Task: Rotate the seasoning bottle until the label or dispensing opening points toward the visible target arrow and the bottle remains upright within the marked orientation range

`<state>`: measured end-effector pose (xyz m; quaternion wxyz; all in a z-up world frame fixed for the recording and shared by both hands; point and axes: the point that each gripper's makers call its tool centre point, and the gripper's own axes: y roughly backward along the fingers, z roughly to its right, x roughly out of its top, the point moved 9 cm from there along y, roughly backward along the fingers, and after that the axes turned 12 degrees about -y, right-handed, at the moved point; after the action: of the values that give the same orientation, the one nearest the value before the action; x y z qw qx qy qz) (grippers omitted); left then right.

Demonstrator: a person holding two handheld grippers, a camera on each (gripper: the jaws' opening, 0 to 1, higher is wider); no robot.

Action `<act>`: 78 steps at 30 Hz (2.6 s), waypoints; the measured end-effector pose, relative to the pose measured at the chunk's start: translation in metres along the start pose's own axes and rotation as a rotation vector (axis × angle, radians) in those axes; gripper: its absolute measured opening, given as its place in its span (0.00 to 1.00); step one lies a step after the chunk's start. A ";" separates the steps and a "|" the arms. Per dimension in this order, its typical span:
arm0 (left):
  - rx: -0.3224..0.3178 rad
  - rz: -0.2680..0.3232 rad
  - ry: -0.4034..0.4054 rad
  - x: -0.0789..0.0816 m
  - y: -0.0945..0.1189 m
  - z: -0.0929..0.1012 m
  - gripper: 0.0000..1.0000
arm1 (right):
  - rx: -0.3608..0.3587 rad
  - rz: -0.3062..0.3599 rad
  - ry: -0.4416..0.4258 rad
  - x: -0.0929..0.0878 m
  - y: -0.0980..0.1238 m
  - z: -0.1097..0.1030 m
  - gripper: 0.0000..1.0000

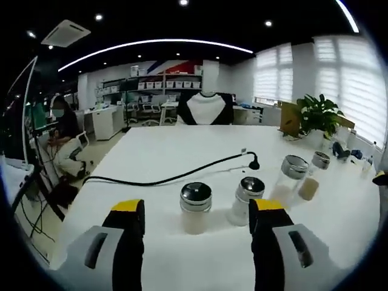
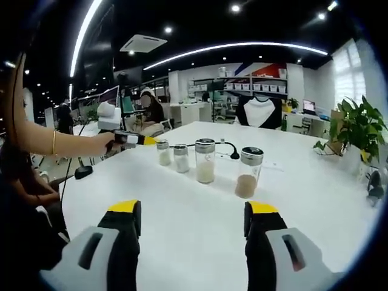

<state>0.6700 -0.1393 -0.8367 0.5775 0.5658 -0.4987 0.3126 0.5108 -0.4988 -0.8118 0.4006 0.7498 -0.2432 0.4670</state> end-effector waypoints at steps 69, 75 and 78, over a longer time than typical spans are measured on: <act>-0.125 -0.074 -0.211 -0.006 -0.006 0.010 0.34 | -0.005 0.023 0.015 0.006 0.008 -0.001 0.62; -0.149 -0.074 -0.210 -0.006 0.027 0.021 0.34 | 0.050 0.026 0.042 0.010 0.006 -0.011 0.62; -0.151 -0.070 -0.206 -0.009 0.041 0.026 0.34 | 0.072 0.023 0.048 0.009 0.007 -0.016 0.62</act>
<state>0.6236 -0.1556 -0.8346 0.5745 0.5670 -0.5575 0.1939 0.5012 -0.4899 -0.7976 0.3737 0.7495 -0.2250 0.4979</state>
